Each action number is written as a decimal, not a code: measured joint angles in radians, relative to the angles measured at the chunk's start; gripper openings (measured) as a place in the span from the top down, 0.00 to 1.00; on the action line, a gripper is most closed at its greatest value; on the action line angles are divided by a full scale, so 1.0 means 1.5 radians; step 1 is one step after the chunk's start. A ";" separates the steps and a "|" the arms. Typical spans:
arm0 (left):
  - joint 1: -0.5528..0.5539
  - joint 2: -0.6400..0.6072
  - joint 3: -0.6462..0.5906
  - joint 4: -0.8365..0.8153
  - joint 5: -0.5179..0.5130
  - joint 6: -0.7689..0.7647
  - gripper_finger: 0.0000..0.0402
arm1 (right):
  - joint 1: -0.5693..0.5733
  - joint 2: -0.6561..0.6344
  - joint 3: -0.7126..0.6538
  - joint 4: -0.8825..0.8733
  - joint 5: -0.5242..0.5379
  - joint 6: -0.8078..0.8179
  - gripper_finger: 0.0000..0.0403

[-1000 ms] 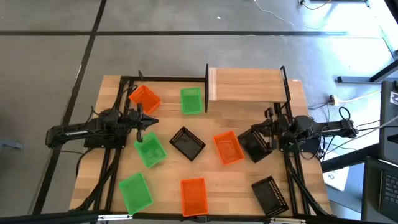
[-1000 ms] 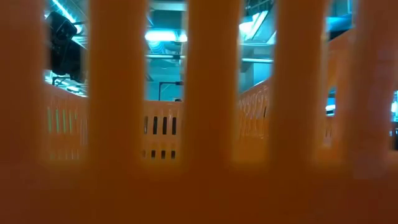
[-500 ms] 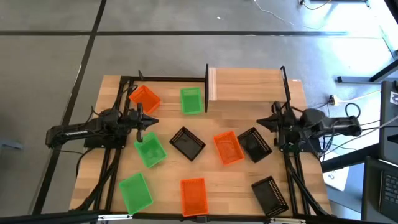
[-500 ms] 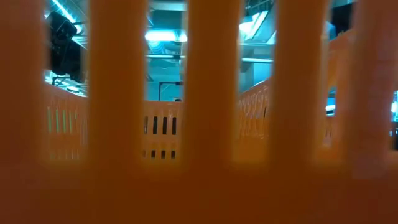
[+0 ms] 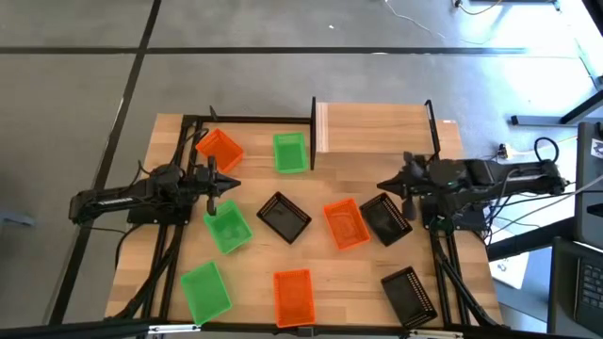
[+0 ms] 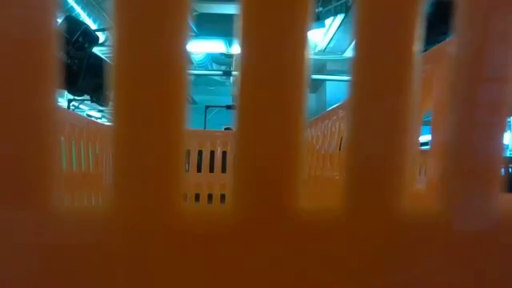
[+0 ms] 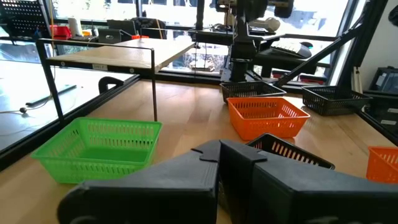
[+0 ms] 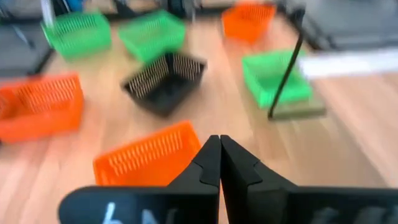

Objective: Stack baskets on shelf by color
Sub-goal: Put the top right black bin on the shelf

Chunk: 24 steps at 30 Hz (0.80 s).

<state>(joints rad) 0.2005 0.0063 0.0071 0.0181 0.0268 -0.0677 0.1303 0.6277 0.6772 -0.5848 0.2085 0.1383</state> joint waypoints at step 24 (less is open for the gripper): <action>-0.001 0.014 0.101 -0.067 0.079 -0.024 1.00 | 0.086 0.220 0.140 -0.350 -0.042 0.350 1.00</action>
<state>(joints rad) 0.1997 0.0270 0.1581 -0.0827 0.1448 -0.1042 0.2588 0.9571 0.8877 -1.1098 0.1456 0.6634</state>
